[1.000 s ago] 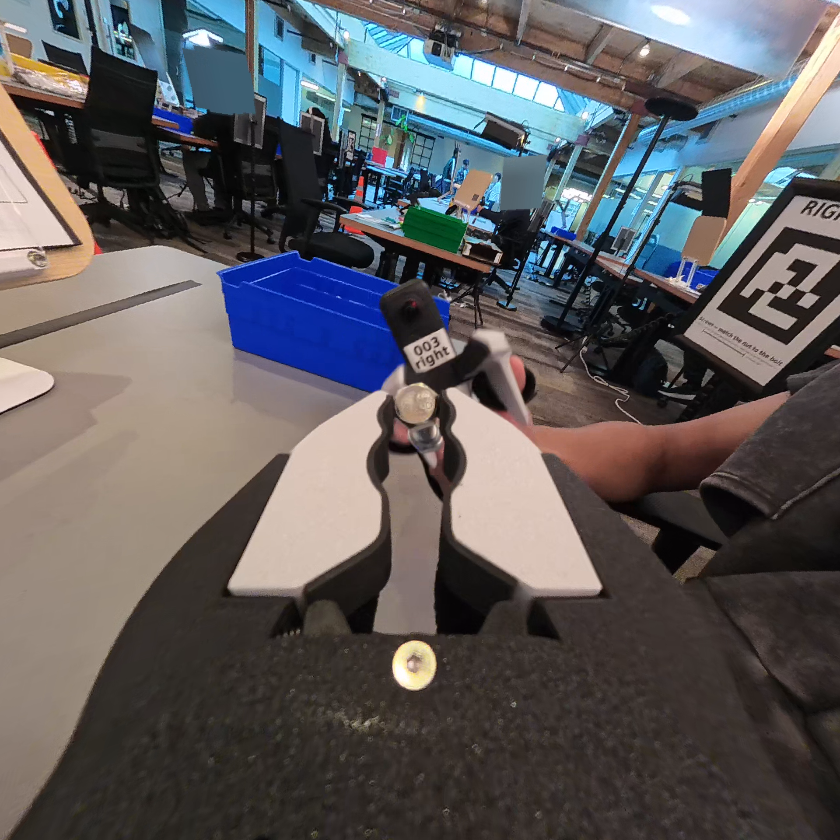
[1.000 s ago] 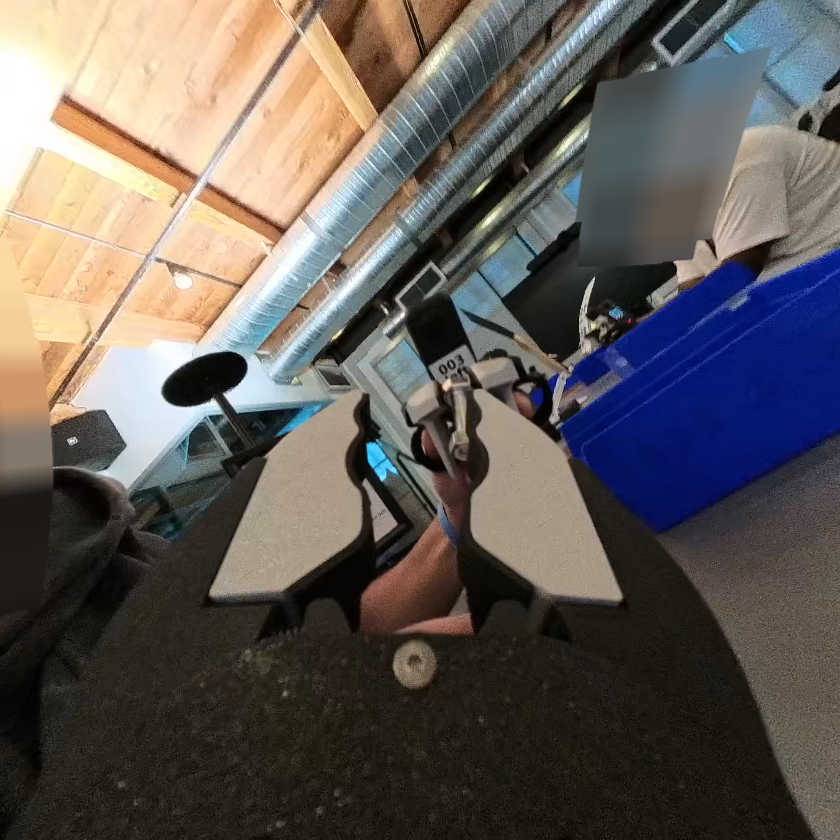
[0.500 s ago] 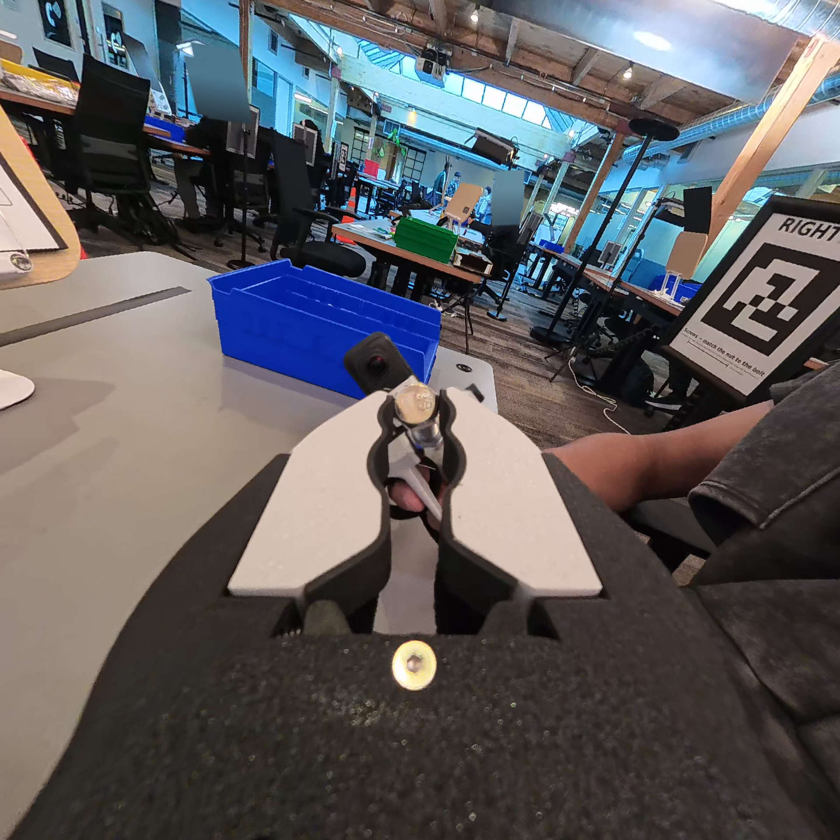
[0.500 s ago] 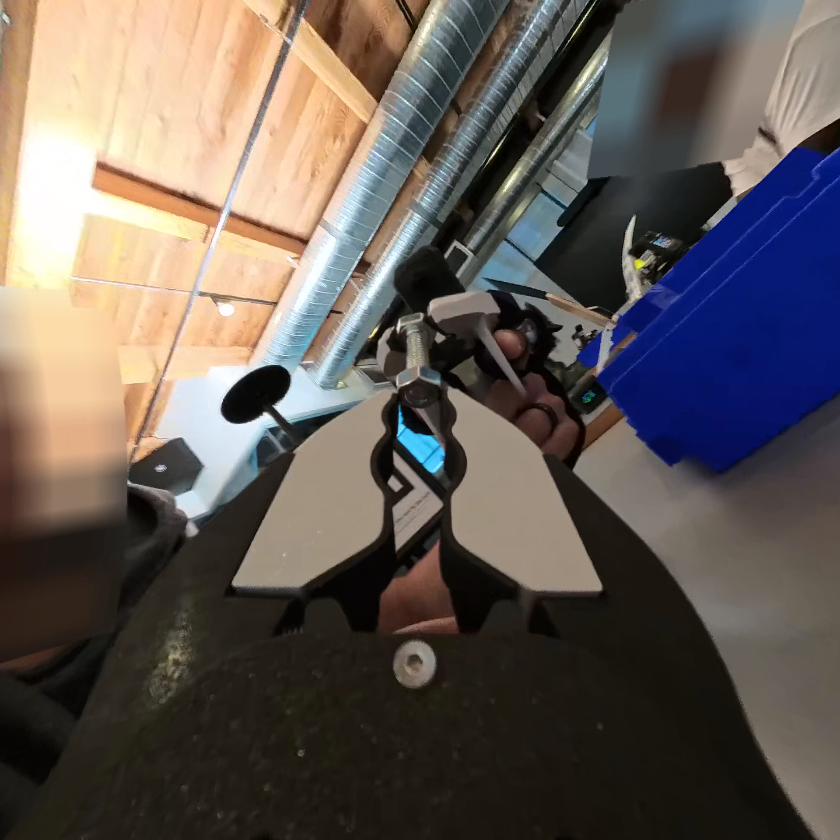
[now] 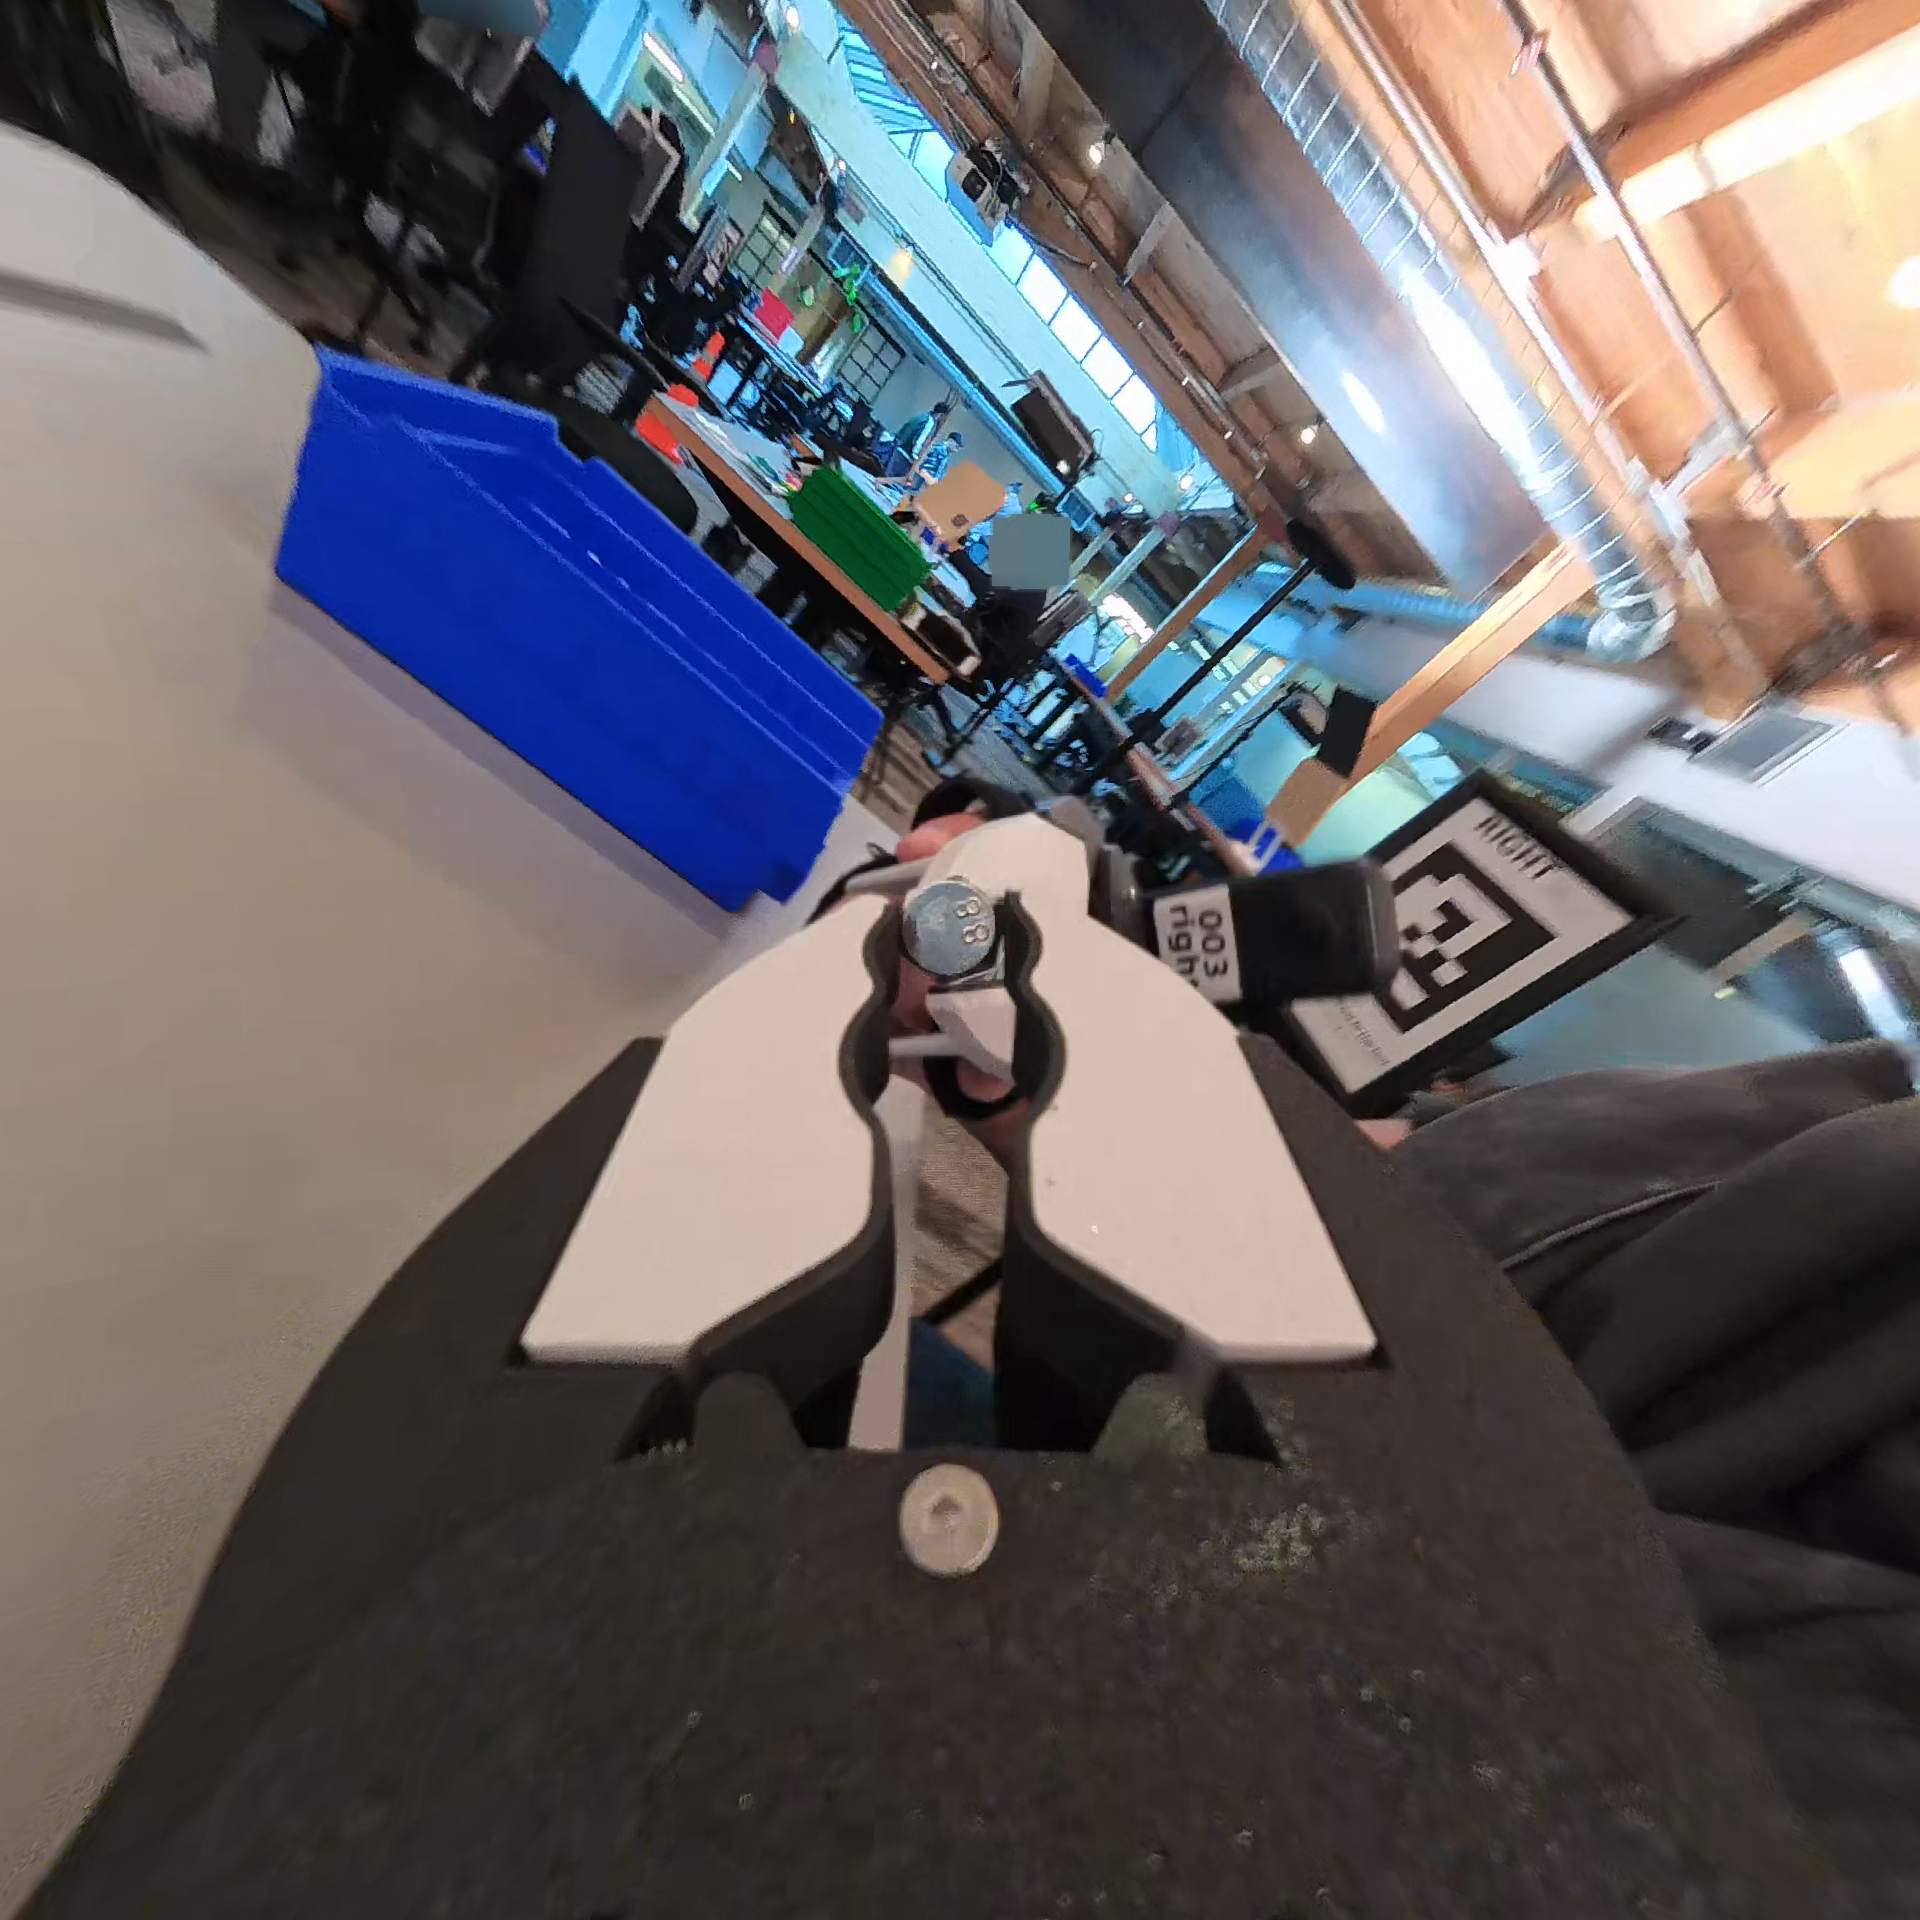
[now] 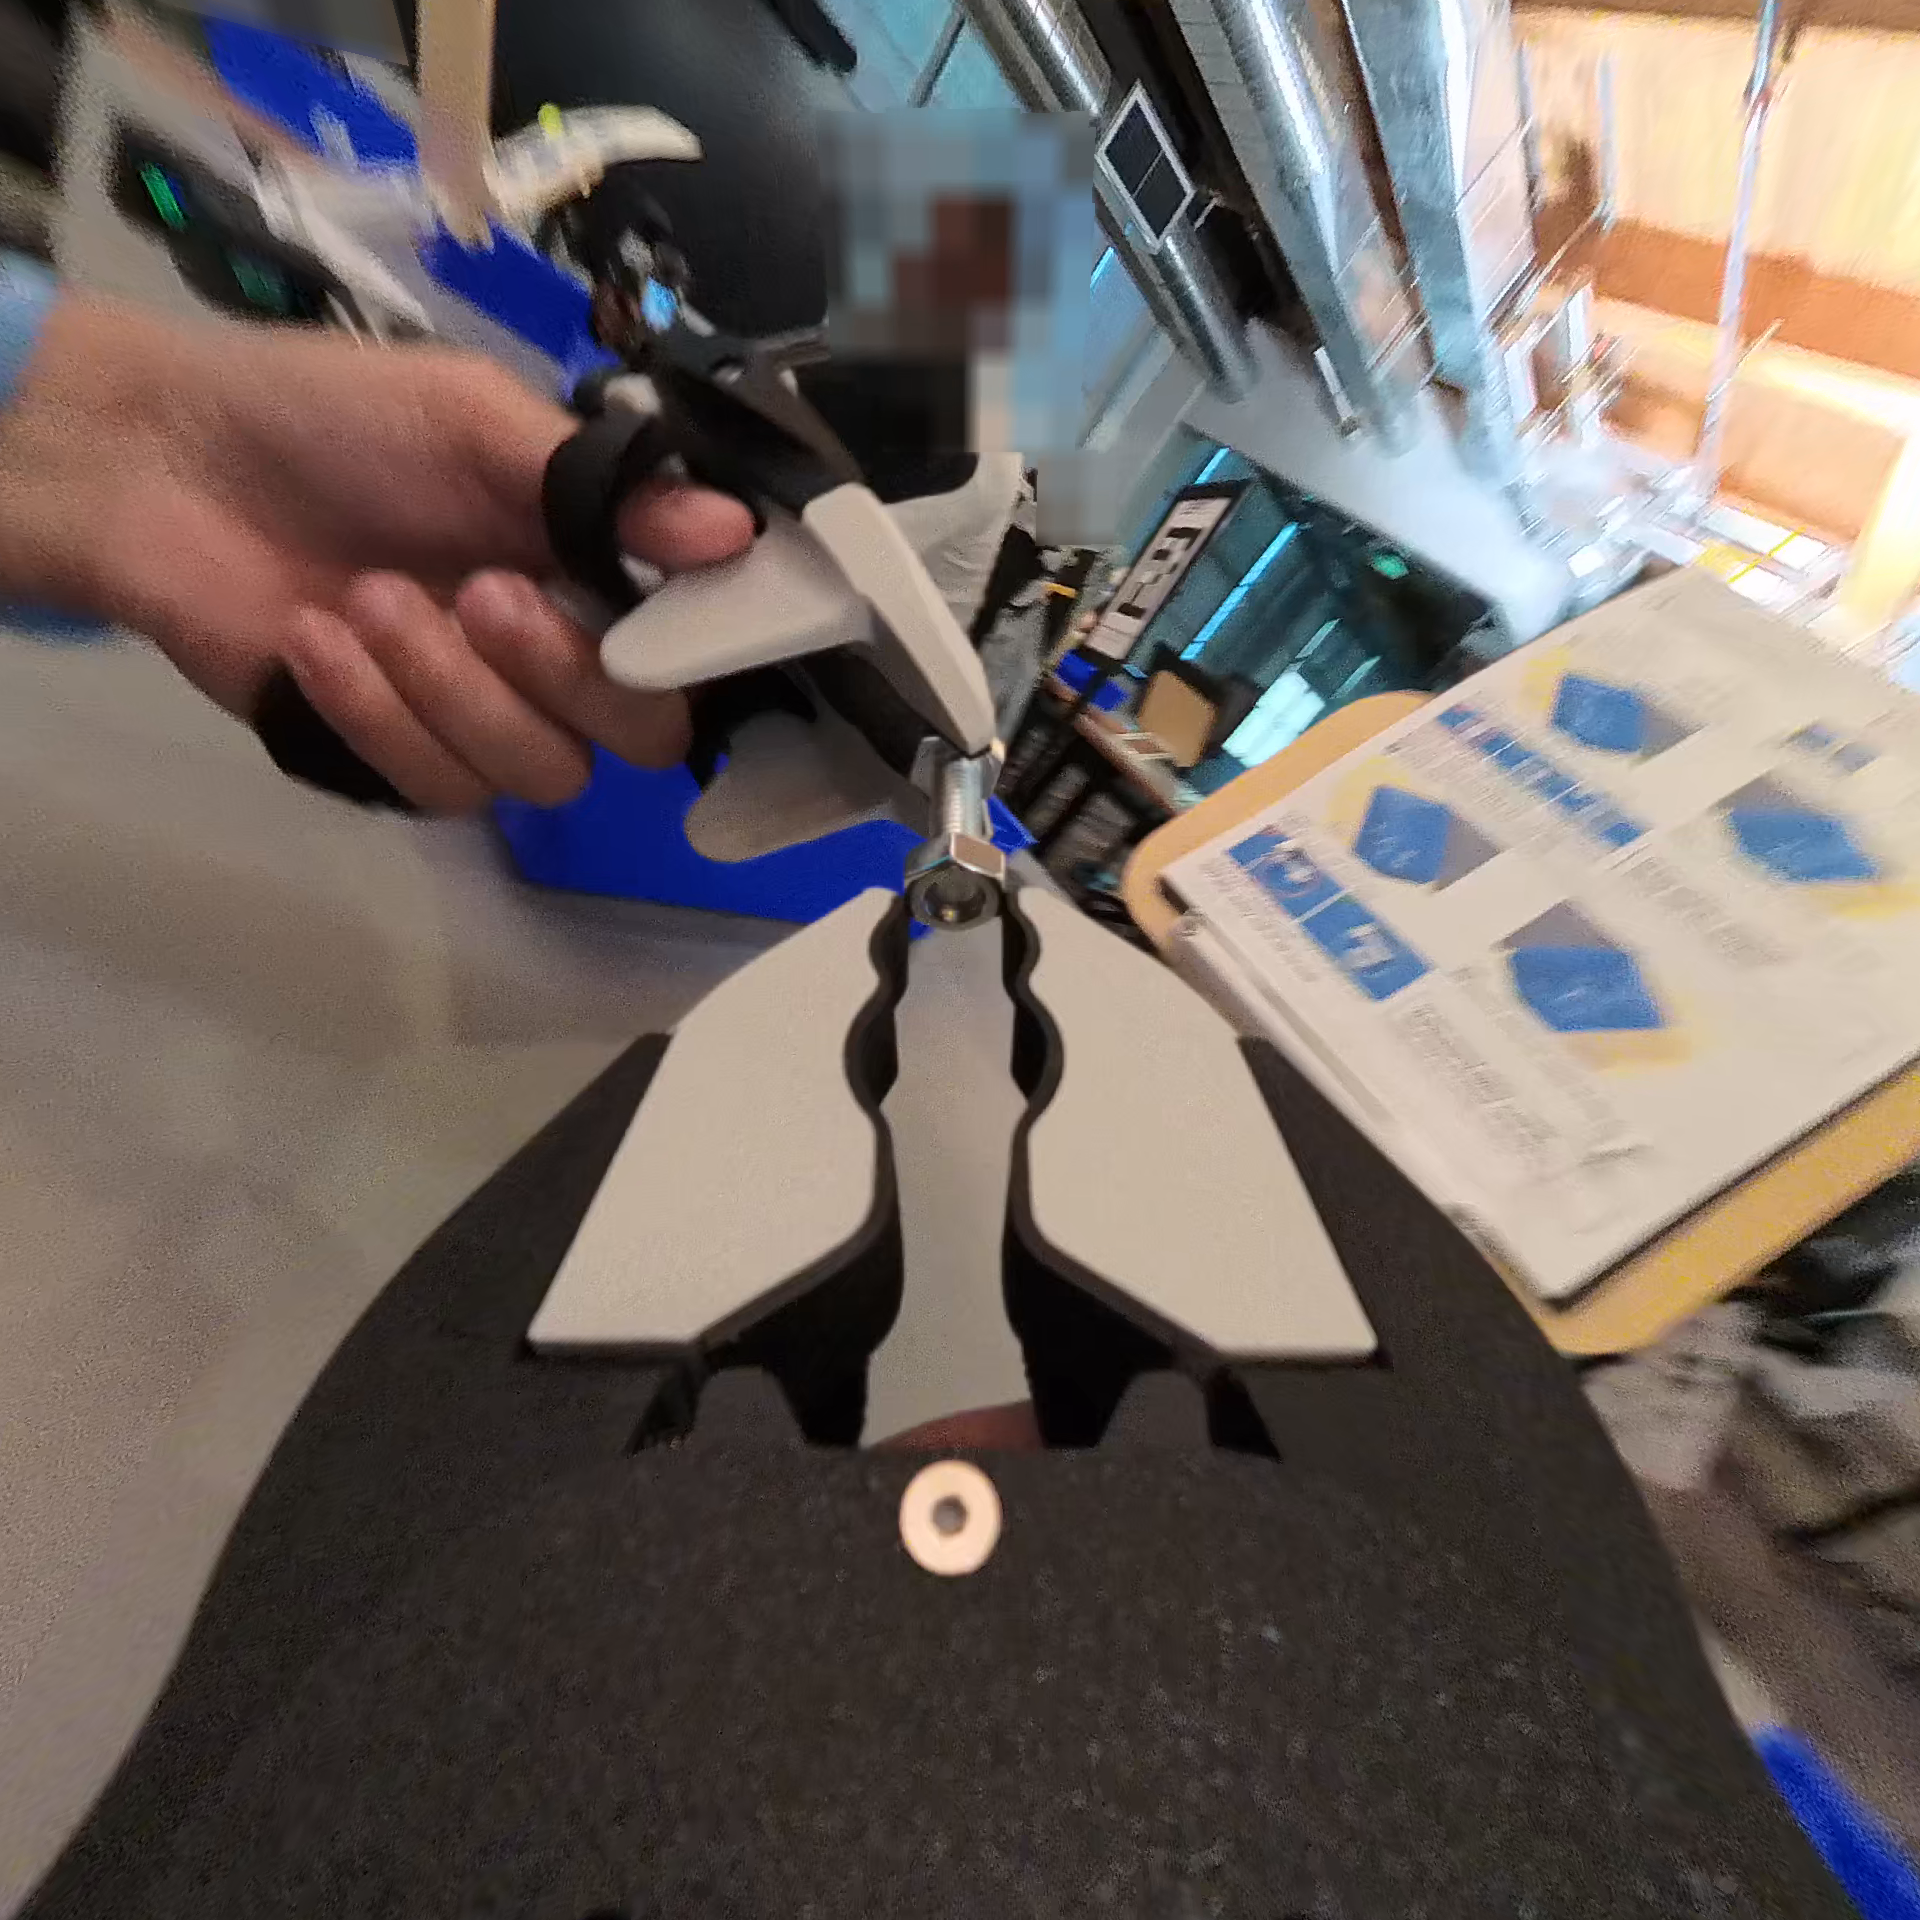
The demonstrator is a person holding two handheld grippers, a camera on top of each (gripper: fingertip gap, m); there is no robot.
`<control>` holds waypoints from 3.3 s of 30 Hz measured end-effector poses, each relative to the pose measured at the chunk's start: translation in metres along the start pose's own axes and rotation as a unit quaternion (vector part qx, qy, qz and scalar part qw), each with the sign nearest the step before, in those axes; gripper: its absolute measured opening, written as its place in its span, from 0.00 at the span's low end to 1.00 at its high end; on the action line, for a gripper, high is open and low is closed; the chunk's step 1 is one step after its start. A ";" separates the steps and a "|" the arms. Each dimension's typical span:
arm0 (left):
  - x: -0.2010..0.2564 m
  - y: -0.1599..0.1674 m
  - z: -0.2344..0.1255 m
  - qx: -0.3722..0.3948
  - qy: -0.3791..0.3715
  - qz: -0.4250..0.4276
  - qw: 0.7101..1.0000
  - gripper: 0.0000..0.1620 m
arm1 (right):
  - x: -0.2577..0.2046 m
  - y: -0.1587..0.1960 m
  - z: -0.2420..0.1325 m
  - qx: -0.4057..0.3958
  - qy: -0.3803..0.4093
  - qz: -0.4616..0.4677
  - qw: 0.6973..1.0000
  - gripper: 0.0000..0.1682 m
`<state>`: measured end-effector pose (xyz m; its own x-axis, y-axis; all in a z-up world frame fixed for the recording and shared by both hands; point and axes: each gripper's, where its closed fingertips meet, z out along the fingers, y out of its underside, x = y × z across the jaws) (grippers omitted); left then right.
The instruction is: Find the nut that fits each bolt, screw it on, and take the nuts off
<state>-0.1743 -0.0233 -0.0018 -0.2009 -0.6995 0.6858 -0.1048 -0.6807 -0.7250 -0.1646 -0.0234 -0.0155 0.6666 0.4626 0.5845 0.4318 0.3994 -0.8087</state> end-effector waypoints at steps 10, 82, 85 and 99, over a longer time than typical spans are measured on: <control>-0.013 0.018 0.006 -0.032 0.018 -0.106 0.994 0.11 | -0.004 0.011 -0.014 -0.071 0.089 -0.450 0.886 0.10; 0.016 -0.007 -0.007 -0.010 -0.071 0.222 0.972 0.11 | 0.001 -0.023 -0.003 0.206 -0.288 0.764 0.539 0.25; 0.011 -0.004 -0.004 -0.016 -0.080 0.225 0.971 0.11 | -0.011 -0.024 -0.001 0.182 -0.308 0.756 0.548 0.17; 0.014 0.007 0.006 -0.033 -0.001 0.037 0.999 0.11 | -0.004 -0.012 -0.014 0.017 0.007 -0.067 0.998 0.10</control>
<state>-0.1715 -0.0390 0.0027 -0.2079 -0.7474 0.6309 -0.1544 -0.6119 -0.7757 -0.1640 -0.0410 -0.0086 0.6125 0.3924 0.6862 0.4975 0.4832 -0.7204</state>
